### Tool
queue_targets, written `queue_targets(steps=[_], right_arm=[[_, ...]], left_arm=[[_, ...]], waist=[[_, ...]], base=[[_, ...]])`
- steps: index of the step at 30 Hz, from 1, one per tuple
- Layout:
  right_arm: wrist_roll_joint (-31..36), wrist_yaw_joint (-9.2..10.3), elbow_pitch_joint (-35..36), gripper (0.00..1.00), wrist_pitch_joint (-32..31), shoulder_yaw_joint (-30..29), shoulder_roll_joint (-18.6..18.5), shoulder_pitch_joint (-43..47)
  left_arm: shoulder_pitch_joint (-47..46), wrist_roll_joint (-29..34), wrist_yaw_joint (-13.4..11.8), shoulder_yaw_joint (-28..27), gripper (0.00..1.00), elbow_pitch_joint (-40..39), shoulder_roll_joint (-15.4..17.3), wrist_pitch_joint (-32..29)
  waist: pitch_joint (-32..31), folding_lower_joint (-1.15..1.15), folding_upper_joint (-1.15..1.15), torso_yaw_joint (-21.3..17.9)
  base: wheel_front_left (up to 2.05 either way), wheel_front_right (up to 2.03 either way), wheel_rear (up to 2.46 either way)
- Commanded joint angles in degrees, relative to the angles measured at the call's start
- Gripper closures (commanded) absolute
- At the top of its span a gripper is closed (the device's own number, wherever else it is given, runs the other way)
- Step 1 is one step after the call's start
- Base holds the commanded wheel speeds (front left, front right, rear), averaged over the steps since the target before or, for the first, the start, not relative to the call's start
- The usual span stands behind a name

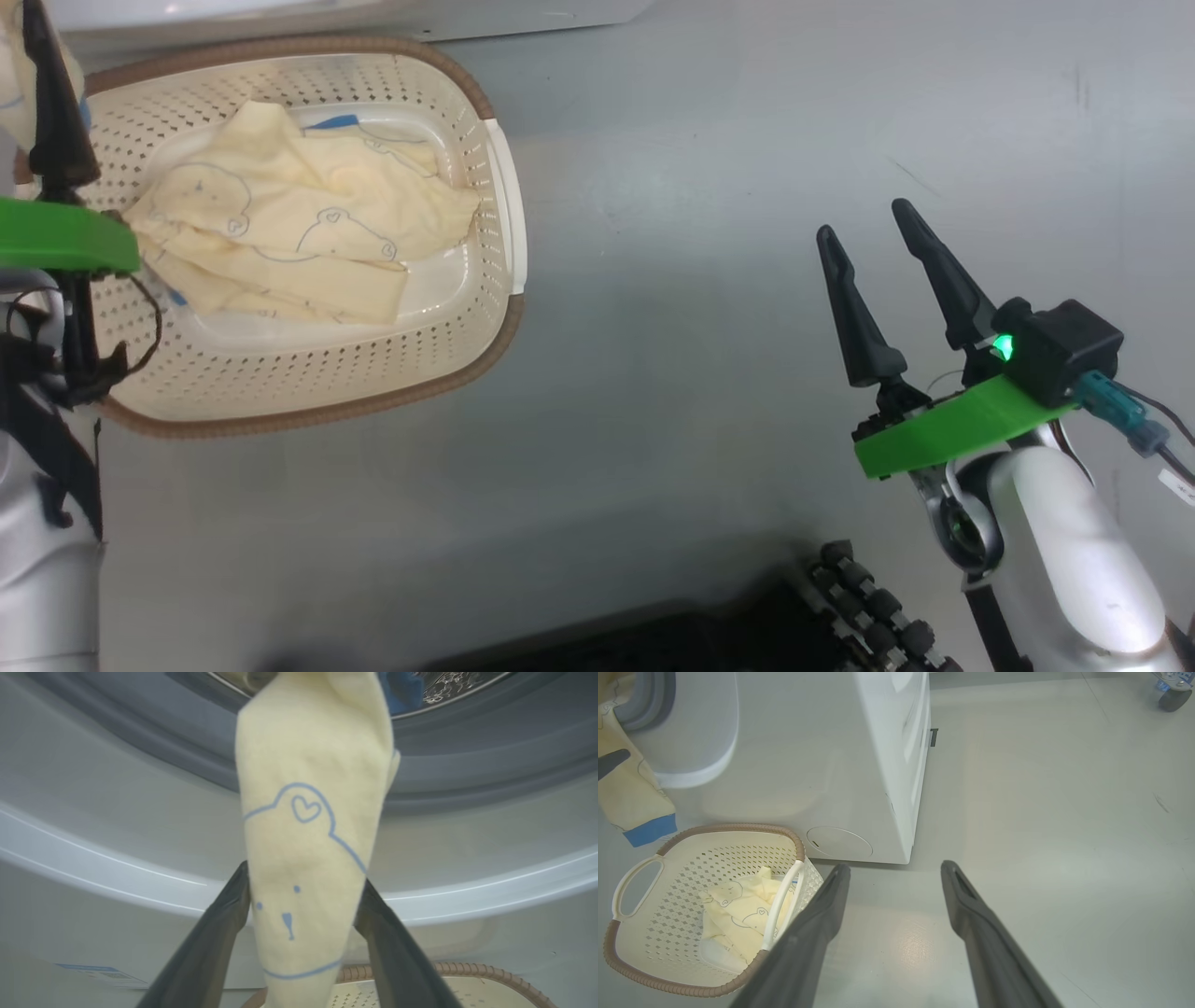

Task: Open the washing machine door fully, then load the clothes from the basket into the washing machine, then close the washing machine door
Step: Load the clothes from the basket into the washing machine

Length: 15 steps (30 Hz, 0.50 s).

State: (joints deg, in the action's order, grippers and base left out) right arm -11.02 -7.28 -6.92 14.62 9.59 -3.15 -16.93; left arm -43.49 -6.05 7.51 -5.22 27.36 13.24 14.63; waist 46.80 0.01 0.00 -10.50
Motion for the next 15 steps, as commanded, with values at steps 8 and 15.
queue_targets(steps=[8,15], right_arm=[[0.2,-0.21,1.5,0.0,0.4,1.4,-0.5,0.1],[0.2,-0.21,1.2,0.0,0.4,1.4,-0.3,0.2]], left_arm=[[-0.6,1.0,0.0,-0.2,1.0,-2.3,2.3,0.4],[1.3,0.9,0.0,1.0,1.0,-4.6,1.4,0.4]], waist=[[0.3,-0.01,0.0,-0.1],[-0.5,-0.01,0.0,0.2]], base=[[0.0,0.0,0.0],[0.0,0.0,0.0]])
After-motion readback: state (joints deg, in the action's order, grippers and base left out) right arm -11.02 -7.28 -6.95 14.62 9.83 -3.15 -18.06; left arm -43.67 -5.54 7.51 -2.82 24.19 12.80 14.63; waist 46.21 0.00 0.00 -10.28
